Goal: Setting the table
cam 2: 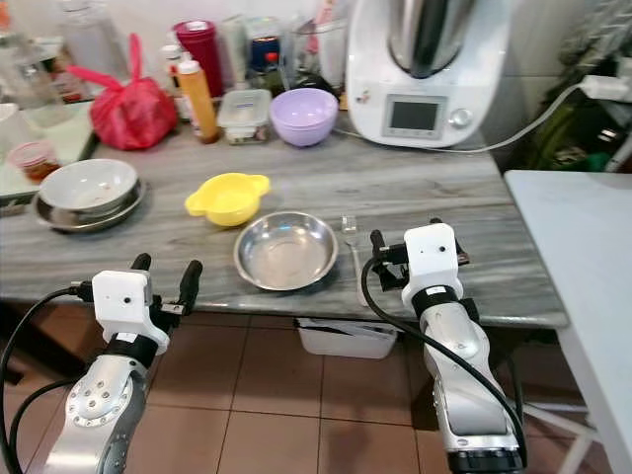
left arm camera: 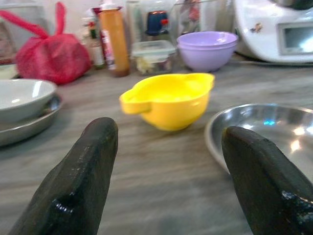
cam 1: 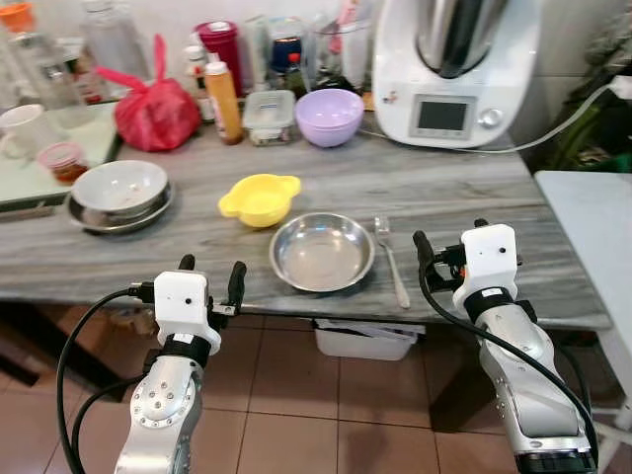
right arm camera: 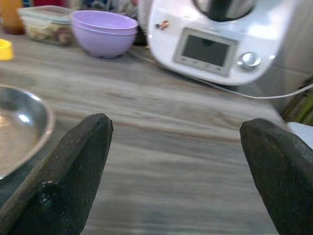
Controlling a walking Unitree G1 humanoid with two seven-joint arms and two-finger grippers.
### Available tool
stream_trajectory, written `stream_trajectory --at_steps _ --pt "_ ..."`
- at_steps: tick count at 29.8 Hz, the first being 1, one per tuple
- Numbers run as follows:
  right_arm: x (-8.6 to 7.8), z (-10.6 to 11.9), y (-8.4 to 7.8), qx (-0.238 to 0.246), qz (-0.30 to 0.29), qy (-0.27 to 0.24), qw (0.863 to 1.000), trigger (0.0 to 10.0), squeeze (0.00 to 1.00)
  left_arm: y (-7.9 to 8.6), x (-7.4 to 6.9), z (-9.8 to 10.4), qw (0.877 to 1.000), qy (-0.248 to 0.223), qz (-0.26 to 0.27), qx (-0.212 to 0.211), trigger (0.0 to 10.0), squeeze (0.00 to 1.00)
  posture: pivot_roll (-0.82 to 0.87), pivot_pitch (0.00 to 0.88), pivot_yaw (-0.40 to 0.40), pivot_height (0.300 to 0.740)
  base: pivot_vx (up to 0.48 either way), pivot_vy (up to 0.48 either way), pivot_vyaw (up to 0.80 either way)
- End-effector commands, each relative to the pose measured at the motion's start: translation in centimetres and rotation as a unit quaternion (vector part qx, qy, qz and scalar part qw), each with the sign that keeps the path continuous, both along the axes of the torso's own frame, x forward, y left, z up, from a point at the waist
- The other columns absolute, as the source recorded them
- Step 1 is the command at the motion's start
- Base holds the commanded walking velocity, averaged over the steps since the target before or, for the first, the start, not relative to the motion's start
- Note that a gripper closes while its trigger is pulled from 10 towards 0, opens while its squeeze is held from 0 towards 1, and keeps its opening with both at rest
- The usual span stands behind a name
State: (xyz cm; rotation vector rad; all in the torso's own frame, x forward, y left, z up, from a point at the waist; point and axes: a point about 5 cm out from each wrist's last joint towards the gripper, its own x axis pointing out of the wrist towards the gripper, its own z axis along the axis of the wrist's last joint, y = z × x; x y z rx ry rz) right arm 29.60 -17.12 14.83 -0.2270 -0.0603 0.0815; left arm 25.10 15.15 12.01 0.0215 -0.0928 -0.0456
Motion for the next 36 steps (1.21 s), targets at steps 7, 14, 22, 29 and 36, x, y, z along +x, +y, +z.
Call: stream_trajectory --at_steps 7,14,22,29,36 --pt "0.4 -0.3 1.1 0.021 0.017 0.02 0.999 10.0 0.0 0.6 0.0 -0.4 0.999 0.01 0.037 -0.007 10.0 0.0 -0.11 0.029 0.024 0.74 0.0 0.0 -0.49" --pt "0.7 -0.4 3.0 0.003 0.045 0.02 0.999 10.0 0.0 1.1 -0.4 -1.4 0.997 0.032 0.067 -0.024 10.0 0.0 -0.1 0.022 0.006 0.74 0.0 0.0 0.0" --pt "0.8 0.0 3.1 0.044 0.059 0.002 0.997 10.0 0.0 1.5 -0.2 -1.5 0.996 0.036 0.083 -0.01 10.0 0.0 -0.1 0.019 0.011 0.74 0.0 0.0 0.0" --pt "0.5 -0.7 3.4 0.055 0.085 0.033 0.994 10.0 0.0 1.5 0.0 -1.7 0.995 0.048 0.086 -0.01 10.0 0.0 -0.1 0.023 0.019 0.74 -0.139 0.0 0.0" --pt "0.6 -0.7 3.2 0.057 0.084 0.032 0.994 10.0 0.0 1.5 0.1 -1.8 0.995 0.054 0.087 -0.006 10.0 0.0 -0.11 0.026 0.027 0.74 -0.252 0.0 0.0"
